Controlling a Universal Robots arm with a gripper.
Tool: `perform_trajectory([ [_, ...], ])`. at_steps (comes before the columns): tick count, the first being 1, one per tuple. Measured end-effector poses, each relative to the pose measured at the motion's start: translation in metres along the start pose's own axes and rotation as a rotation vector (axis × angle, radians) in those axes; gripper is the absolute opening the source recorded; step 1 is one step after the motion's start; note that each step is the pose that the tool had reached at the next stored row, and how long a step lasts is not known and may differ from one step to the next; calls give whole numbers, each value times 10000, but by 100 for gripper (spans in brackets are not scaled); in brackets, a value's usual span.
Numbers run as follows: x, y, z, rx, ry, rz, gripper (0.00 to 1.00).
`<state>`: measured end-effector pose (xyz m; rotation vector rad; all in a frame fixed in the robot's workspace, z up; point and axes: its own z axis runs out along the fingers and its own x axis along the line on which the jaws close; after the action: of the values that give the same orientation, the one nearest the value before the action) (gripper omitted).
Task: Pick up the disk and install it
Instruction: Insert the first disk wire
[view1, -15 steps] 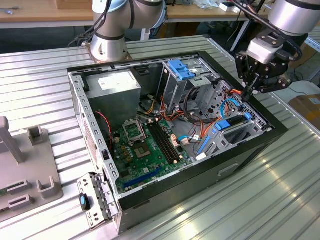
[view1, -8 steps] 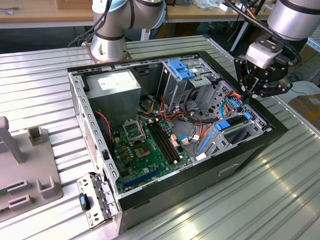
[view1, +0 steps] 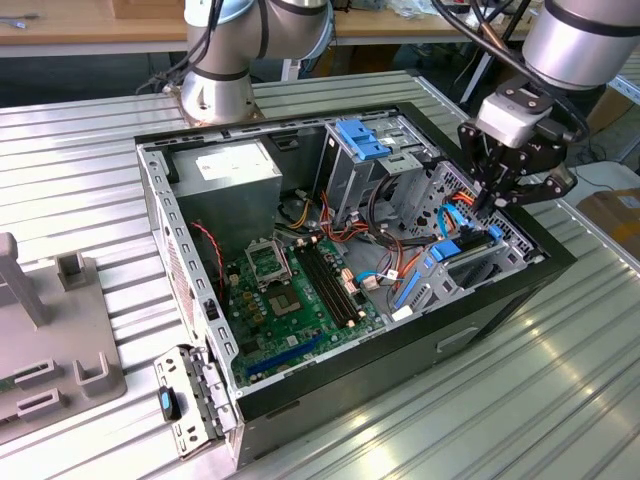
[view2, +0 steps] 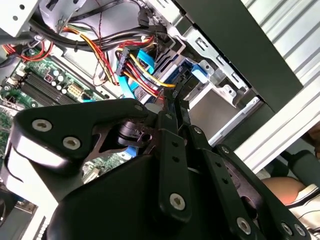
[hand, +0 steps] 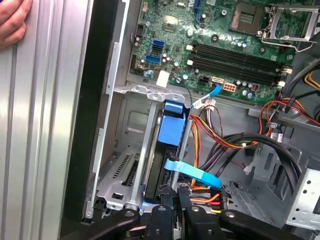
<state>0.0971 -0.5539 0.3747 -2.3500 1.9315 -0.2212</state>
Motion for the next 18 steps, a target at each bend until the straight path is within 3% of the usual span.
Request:
perform_trajectory([
  [5, 0, 2, 6, -15, 45, 267, 16],
  [6, 1, 2, 6, -5, -14, 278, 16],
  [7, 5, 3, 7, 20, -149, 304, 16],
  [9, 31, 8, 8, 50, -313, 344, 16],
  [11, 71, 16, 12, 61, -377, 388, 16],
  [15, 114, 30, 41, 64, -397, 574, 16],
  [17, 116, 33, 57, 88, -545, 759, 16],
  [18, 121, 36, 68, 113, -685, 888, 16],
])
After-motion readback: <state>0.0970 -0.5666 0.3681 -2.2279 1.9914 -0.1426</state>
